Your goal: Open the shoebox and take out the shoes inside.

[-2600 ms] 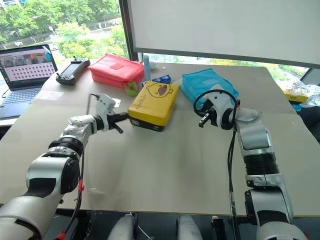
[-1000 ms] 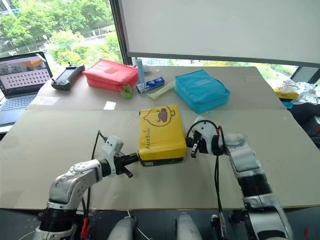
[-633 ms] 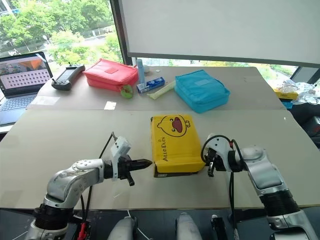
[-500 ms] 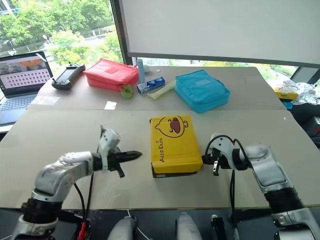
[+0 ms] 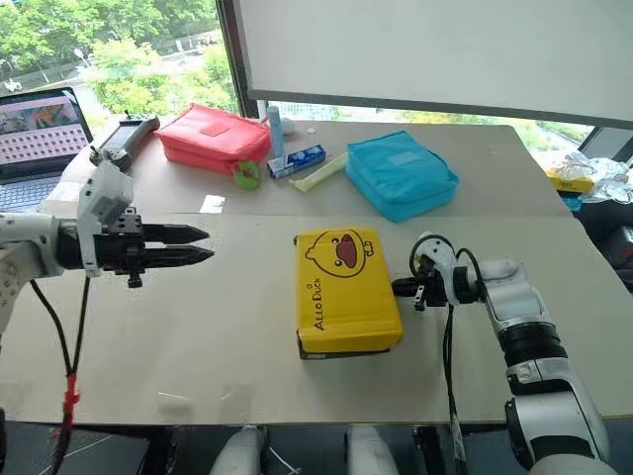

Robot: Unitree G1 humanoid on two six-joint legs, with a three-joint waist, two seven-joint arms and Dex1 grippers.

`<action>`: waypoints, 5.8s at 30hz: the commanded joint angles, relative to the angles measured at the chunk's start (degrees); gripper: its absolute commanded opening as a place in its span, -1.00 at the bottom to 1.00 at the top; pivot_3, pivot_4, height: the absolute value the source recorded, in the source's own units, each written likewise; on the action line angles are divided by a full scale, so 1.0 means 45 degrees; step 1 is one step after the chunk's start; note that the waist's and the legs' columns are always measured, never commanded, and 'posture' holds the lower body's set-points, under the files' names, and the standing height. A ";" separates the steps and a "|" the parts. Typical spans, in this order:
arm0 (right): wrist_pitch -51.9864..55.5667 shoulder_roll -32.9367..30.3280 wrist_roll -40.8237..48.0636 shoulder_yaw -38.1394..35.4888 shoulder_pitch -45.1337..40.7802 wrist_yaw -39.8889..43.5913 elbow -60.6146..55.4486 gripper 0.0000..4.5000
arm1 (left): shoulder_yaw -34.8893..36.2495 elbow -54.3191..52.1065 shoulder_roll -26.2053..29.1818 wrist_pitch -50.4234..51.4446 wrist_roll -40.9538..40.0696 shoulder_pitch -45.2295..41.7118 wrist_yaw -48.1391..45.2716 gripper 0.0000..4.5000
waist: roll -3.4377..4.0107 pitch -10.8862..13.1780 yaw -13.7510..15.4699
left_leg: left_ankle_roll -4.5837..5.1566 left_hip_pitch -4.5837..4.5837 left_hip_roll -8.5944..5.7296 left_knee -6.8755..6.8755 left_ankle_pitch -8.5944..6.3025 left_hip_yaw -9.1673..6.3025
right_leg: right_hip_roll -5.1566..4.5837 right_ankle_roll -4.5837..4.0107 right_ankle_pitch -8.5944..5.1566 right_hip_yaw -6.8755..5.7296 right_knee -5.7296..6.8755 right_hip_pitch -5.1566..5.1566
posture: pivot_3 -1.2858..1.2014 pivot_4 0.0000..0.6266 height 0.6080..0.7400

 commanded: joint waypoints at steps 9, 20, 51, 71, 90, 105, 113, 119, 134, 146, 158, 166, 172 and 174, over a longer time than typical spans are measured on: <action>0.5041 -0.0333 0.4248 -0.1778 -0.1885 0.0328 -0.5177 -1.00 | 0.3407 -0.1835 0.1643 0.2201 -0.2439 0.2055 0.0077 0.99 | 0.0059 0.0057 -0.0031 | -0.0006 -0.0055 0.0001 0.0067 0.0006 0.0001 | 0.0001 -0.0006 -0.0005 0.0002 0.0096 -0.0078 | 0.03 -0.52 0.78; 0.5087 0.4786 0.3242 0.1620 -0.3747 -0.2997 -0.5492 -1.00 | 0.5546 -0.1013 0.3475 0.3552 -0.4490 0.1002 0.0049 0.99 | 0.0060 0.0068 -0.0029 | -0.0006 -0.0041 0.0044 0.0171 0.0009 -0.0004 | 0.0046 -0.0135 -0.0025 0.0004 0.0196 -0.0091 | 0.03 -0.52 0.78; 0.9502 -0.0253 -0.0201 0.3406 -0.6730 -0.0912 -0.4485 0.99 | 0.1999 -0.2063 0.2898 0.0274 -0.2694 0.1936 0.0257 1.00 | 0.0084 0.0090 0.0144 | -0.0030 -0.0170 0.0101 0.0200 0.0017 0.0008 | 0.0115 -0.0152 0.0014 0.0017 0.0225 -0.0244 | 0.03 -0.52 0.78; 1.3820 0.1590 0.1414 0.2959 -0.8576 -0.3571 -0.0869 0.99 | 0.1780 -0.2090 0.2477 0.0229 -0.2433 0.1840 0.0730 1.00 | 0.0088 0.0092 0.0296 | -0.0022 -0.0207 0.0128 0.0179 0.0018 0.0003 | 0.0152 -0.0127 0.0035 0.0023 0.0250 -0.0300 | 0.03 -0.52 0.78; 1.3010 0.1217 0.1309 0.4534 -0.6609 -0.3879 -0.2142 0.77 | 0.1636 -0.2116 0.2441 0.0203 -0.2369 0.1737 0.0751 1.00 | 0.0065 0.0076 0.0302 | -0.0022 -0.0183 0.0131 0.0184 0.0018 0.0003 | 0.0160 -0.0126 0.0033 0.0026 0.0258 -0.0277 | 0.03 -0.52 0.78; 1.3598 0.1027 0.2162 0.3255 -0.6931 -0.4220 -0.3918 -0.67 | 0.1062 -0.1884 0.2318 0.0040 -0.2132 0.1163 0.0618 1.00 | 0.0070 0.0080 0.0264 | -0.0022 -0.0193 0.0132 0.0193 0.0018 0.0002 | 0.0165 -0.0129 0.0030 0.0033 0.0301 -0.0301 | 0.03 -0.52 0.78; 1.3362 0.1744 0.2800 0.0357 -0.5442 -0.5989 -0.5619 -0.67 | 0.0553 -0.1591 0.2232 -0.0173 -0.1898 0.0587 0.0392 1.00 | 0.0067 0.0078 0.0294 | -0.0019 -0.0188 0.0132 0.0211 0.0021 -0.0001 | 0.0170 -0.0134 0.0025 0.0035 0.0329 -0.0301 | 0.03 -0.52 0.78; 1.3222 0.2479 0.3045 -0.1246 -0.4920 -0.7397 -0.5757 -0.67 | 0.0198 -0.1339 0.2186 -0.0268 -0.1737 0.0160 0.0137 1.00 | 0.0070 0.0080 0.0281 | -0.0013 -0.0186 0.0131 0.0229 0.0027 -0.0002 | 0.0170 -0.0134 0.0027 0.0040 0.0346 -0.0299 | 0.03 -0.52 0.78; 0.8165 -0.2483 0.2715 -0.3303 -0.5042 -0.3384 0.0562 -0.67 | -0.0663 -0.0687 0.1716 -0.0588 -0.0999 -0.0744 -0.0314 1.00 | 0.0071 0.0081 0.0543 | 0.0001 -0.0185 0.0123 0.0211 0.0034 0.0009 | 0.0171 -0.0124 0.0023 0.0068 0.0246 -0.0254 | 0.03 -0.52 0.78; 0.3654 -0.2356 0.0645 -0.1769 -0.4279 -0.2444 0.5709 -0.34 | -0.0946 -0.0470 0.1462 -0.0250 -0.0826 -0.1197 -0.0260 1.00 | 0.0124 0.0115 -0.0104 | 0.0004 -0.0163 0.0109 0.0215 0.0037 0.0032 | 0.0190 -0.0092 0.0046 0.0144 0.0313 -0.0284 | 0.03 -0.52 0.78; -0.2423 -0.3954 -0.2249 -0.1604 -0.6532 -0.6108 0.9306 0.98 | -0.0856 -0.0600 0.1580 -0.0242 -0.0742 -0.1058 -0.0278 1.00 | 0.0176 0.0148 -0.0299 | -0.0003 -0.0116 0.0080 0.0239 0.0041 0.0088 | 0.0186 -0.0068 0.0059 0.0245 0.0324 -0.0268 | 0.03 -0.52 0.78; 0.8429 -0.0677 0.0448 -0.0654 -0.7708 -0.2181 0.2576 0.98 | -0.1139 -0.0505 0.1229 -0.0200 -0.0692 -0.1281 -0.0121 1.00 | 0.0177 0.0149 -0.1006 | -0.0002 -0.0041 0.0076 0.0231 0.0041 0.0106 | 0.0212 -0.0066 0.0070 0.0323 0.0403 -0.0265 | 0.03 -0.52 0.78; 1.4345 0.2030 0.2429 -0.0535 -0.6718 -0.3526 -0.0613 0.98 | -0.1329 -0.0353 0.1074 -0.0271 -0.0450 -0.1457 -0.0088 1.00 | 0.0181 0.0151 -0.0539 | 0.0036 -0.0032 0.0083 0.0216 0.0064 0.0043 | 0.0248 -0.0090 0.0055 0.0292 0.0479 -0.0277 | 0.03 -0.52 0.78; 1.4600 0.2517 0.2513 -0.0475 -0.6647 -0.4072 -0.0871 0.98 | -0.1287 -0.0397 0.1091 -0.0258 -0.0399 -0.1410 -0.0083 1.00 | 0.0181 0.0151 -0.0343 | 0.0034 -0.0081 0.0074 0.0240 0.0066 0.0045 | 0.0247 -0.0085 0.0059 0.0302 0.0437 -0.0283 | 0.03 -0.52 0.78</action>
